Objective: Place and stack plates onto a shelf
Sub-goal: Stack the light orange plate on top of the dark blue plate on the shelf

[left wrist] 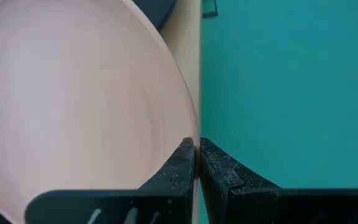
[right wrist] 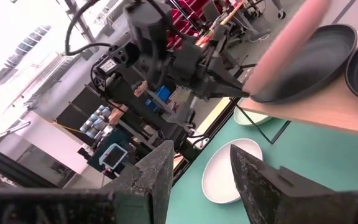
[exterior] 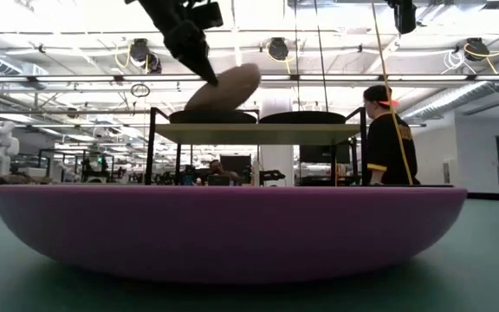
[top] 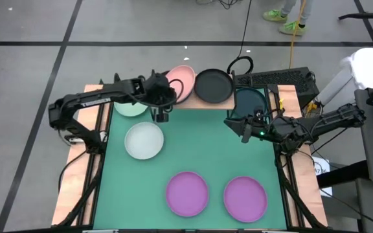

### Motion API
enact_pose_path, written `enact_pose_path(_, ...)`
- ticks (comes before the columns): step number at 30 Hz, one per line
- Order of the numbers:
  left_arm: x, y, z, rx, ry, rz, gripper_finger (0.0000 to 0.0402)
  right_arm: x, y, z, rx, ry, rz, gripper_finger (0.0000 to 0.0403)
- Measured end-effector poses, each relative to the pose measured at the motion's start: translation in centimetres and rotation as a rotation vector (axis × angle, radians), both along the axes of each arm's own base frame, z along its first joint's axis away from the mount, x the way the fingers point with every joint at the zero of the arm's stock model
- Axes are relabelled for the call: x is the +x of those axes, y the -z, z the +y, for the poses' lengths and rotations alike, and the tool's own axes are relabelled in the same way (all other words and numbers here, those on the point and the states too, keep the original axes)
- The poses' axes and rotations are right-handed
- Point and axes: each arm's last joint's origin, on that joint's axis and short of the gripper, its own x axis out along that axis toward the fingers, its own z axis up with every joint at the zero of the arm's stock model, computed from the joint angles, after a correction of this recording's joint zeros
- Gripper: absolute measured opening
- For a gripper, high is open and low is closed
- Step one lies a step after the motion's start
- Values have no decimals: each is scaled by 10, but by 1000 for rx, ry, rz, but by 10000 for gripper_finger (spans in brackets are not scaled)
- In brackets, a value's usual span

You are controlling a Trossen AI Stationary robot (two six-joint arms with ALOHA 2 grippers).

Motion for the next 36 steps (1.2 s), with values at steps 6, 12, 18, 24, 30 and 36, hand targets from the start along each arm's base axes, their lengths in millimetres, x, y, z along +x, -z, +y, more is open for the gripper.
enact_pose_path(6, 1, 3, 1, 11, -12, 17, 21, 0, 0, 0, -11, -2, 4, 144)
enact_pose_path(12, 0, 3, 5, 47, -41, 36, 23, 0, 0, 0, -28, -5, 10, 144)
enact_pose_path(18, 0, 8, 12, 63, -82, 68, 25, 0, 0, 0, -28, -6, 11, 144)
enact_pose_path(24, 1, 12, 13, 53, -85, 87, 26, 0, 0, 0, -28, -7, 11, 144)
enact_pose_path(30, 1, 14, 14, 41, -90, 102, 32, 0, 0, 0, -29, -7, 11, 144)
enact_pose_path(36, 1, 14, 14, 14, -122, 80, 104, 0, 0, 0, -36, -8, 14, 144)
